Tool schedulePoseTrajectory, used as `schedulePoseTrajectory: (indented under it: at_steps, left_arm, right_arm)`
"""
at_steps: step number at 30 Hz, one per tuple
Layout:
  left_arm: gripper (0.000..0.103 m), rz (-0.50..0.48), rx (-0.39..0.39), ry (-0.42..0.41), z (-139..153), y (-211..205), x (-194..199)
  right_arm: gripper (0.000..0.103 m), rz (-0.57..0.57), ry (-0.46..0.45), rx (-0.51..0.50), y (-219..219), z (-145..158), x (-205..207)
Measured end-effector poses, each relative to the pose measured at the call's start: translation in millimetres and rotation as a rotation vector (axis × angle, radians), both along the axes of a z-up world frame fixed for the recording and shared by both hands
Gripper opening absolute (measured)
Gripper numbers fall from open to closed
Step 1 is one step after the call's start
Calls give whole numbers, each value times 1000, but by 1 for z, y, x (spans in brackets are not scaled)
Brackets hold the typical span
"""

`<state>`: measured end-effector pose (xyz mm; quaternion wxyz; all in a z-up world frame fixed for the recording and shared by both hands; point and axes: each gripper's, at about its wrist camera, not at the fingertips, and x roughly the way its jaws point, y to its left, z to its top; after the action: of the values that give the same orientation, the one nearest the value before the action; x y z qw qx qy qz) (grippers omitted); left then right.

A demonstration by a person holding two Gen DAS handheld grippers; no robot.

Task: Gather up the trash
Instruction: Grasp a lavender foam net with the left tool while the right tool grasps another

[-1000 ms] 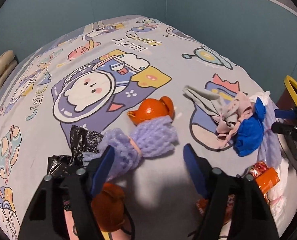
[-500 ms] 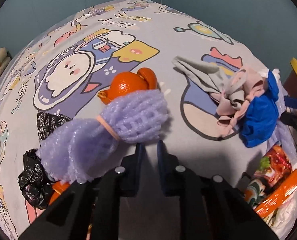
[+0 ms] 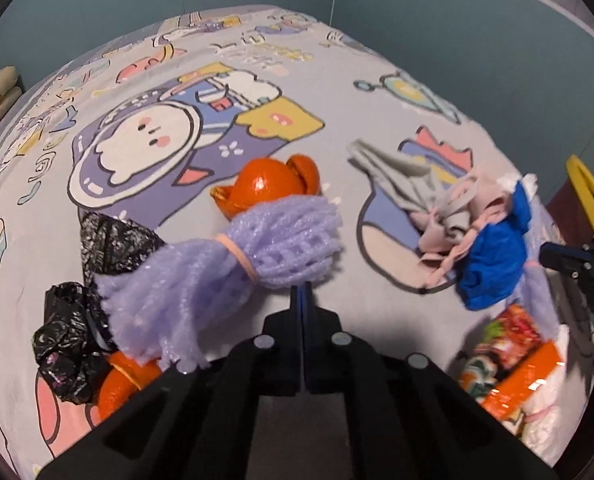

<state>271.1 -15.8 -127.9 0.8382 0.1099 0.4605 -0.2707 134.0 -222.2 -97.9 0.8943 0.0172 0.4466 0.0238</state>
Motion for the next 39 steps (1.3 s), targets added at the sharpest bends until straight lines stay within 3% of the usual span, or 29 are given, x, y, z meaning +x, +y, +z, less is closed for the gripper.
schedulePoseTrajectory:
  at_steps: [7,9,11,12,14,15,16,19,23,24,25,27,35,39]
  left_arm:
    - [0,37,-106,-22,26,19,-3]
    - [0,42,-107,-41,33,21,-4]
    - [1,41,-56,-93,39,18,-5]
    - [7,35,-36,-110,42,16,-5]
    - [39,26,-6,-149,49,13,-2]
    - [69,28,-2,-182,54,14,-2]
    - [78,24,2,-209,59,15,-2]
    - [78,-15,25,-222,67,15,8]
    - [78,-30,105,-183,48,7,29]
    - [78,-40,106,-165,43,6,31]
    - [78,-57,113,-152,38,2,31]
    - [78,-95,139,-155,30,-7,27]
    - [66,-183,279,-127,-10,-38,19]
    - [60,-163,240,-87,-12,-36,23]
  right_arm:
    - [0,-5,-74,25,-4,23,-13]
    - [0,-6,-72,37,-4,25,-14]
    - [0,-4,-53,47,-4,23,-14]
    - [0,5,-33,49,-2,21,-13]
    - [0,12,-1,54,1,17,-13]
    - [0,25,15,58,3,15,-13]
    - [0,25,14,67,4,15,-15]
    - [1,43,25,60,9,13,-17]
    - [3,-3,63,73,3,6,-12]
    - [12,-14,71,77,1,4,-12]
    - [31,-21,70,83,-1,3,-12]
    - [53,-29,52,98,-4,5,-15]
    - [48,8,137,116,8,-7,-8]
    - [44,29,142,188,13,-7,9]
